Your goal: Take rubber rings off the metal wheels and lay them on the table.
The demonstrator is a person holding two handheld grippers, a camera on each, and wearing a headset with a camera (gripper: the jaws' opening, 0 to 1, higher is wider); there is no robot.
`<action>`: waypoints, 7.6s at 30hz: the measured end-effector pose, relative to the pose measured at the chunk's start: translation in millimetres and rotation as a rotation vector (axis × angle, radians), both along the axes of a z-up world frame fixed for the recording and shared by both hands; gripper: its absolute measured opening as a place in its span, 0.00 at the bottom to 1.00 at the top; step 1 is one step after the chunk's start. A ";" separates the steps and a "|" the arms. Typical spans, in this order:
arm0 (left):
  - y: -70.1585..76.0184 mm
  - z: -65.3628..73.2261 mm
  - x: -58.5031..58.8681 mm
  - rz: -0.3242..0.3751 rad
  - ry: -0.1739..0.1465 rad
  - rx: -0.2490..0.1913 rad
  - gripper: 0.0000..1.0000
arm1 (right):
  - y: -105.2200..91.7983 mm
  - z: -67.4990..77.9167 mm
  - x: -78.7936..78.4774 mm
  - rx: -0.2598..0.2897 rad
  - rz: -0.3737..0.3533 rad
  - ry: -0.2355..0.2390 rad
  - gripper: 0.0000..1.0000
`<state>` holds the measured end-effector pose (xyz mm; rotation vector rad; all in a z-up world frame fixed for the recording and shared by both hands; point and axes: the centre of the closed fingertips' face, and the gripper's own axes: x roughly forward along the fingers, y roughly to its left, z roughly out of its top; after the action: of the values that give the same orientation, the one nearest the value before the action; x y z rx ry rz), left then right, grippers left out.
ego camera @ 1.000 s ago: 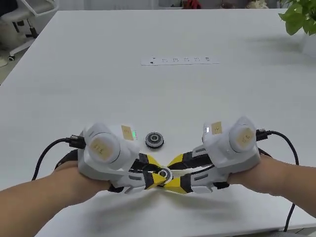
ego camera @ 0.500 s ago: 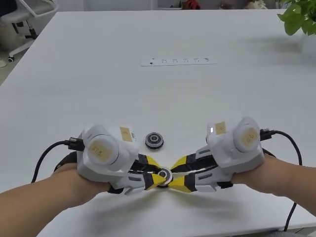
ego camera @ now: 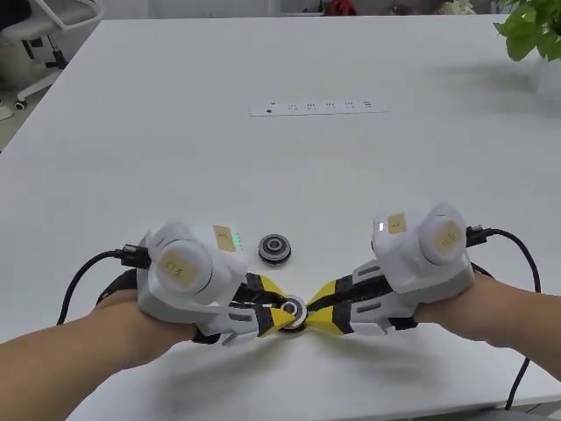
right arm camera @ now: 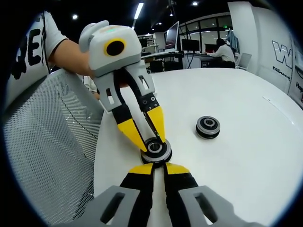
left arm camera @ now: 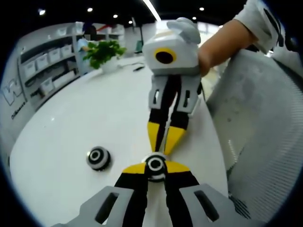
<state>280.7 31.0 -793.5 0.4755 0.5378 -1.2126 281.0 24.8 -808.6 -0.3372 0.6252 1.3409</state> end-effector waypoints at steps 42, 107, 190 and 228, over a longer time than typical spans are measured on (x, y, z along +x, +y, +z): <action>0.1 0.1 0.3 0.001 -0.014 0.019 0.13 | -0.3 13.9 9.6 0.153 -0.201 0.250 0.00; -2.4 0.5 1.1 0.041 0.026 -0.002 0.14 | 1.5 18.4 6.7 0.196 -0.207 0.294 0.00; 66.5 61.7 -11.9 0.170 -0.039 -0.140 0.71 | 29.6 48.7 8.7 0.229 -0.157 0.263 0.00; 81.2 57.4 -6.6 0.223 -0.010 -0.161 0.72 | 50.4 18.1 22.3 0.157 -0.164 0.229 0.04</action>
<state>274.0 112.2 -736.1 0.2771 0.4676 -1.0298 303.3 75.2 -790.5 -0.0036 0.7171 1.2701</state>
